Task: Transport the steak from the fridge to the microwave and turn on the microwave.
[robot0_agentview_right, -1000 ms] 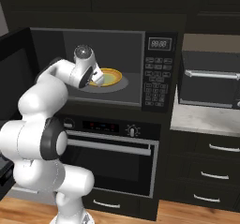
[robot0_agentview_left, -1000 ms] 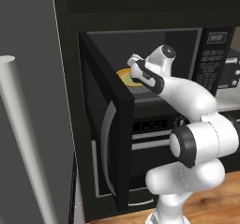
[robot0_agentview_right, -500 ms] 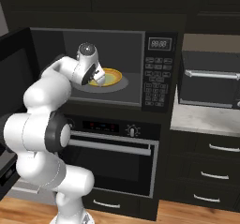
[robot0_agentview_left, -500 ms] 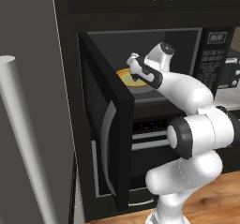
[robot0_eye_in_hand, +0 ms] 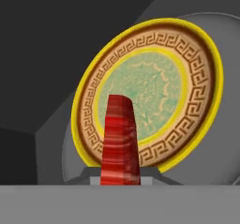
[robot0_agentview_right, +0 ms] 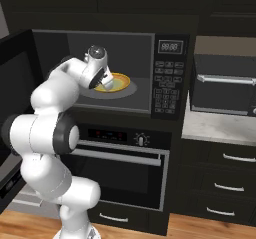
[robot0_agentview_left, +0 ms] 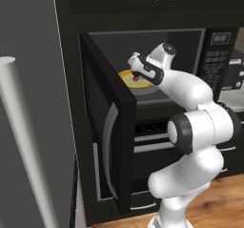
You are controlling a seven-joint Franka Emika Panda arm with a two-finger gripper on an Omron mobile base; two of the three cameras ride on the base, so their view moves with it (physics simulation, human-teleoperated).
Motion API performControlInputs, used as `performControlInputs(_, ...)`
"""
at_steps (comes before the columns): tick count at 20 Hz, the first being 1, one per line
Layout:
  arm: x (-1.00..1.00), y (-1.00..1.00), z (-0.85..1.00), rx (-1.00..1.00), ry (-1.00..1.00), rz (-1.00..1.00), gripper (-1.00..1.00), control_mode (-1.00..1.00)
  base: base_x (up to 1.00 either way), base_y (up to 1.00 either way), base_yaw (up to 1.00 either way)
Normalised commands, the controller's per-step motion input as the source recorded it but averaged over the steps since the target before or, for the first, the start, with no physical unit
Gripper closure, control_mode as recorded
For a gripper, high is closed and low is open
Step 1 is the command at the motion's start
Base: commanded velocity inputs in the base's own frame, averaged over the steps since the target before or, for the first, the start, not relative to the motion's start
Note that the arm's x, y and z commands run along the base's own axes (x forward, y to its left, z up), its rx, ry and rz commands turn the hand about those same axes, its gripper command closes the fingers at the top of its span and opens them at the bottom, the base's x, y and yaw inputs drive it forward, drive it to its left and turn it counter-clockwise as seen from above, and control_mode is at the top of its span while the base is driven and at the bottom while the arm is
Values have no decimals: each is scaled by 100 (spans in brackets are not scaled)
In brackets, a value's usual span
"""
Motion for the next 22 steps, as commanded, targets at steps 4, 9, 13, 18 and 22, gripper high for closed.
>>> performControlInputs(4, 17, 0, -5, 6, 0, 0, 100, -100, 0, 0, 0)
performControlInputs(9, 19, 0, -4, 1, 1, 0, 100, -100, 0, 0, 0)
performControlInputs(13, 16, 1, -3, 0, 1, 0, 100, -100, 0, 0, 0)
performControlInputs(18, 14, 0, -4, 0, 4, 0, 100, -100, 0, 0, 0)
performControlInputs(22, 12, 0, -5, 0, 4, 0, 100, -100, 0, 0, 0)
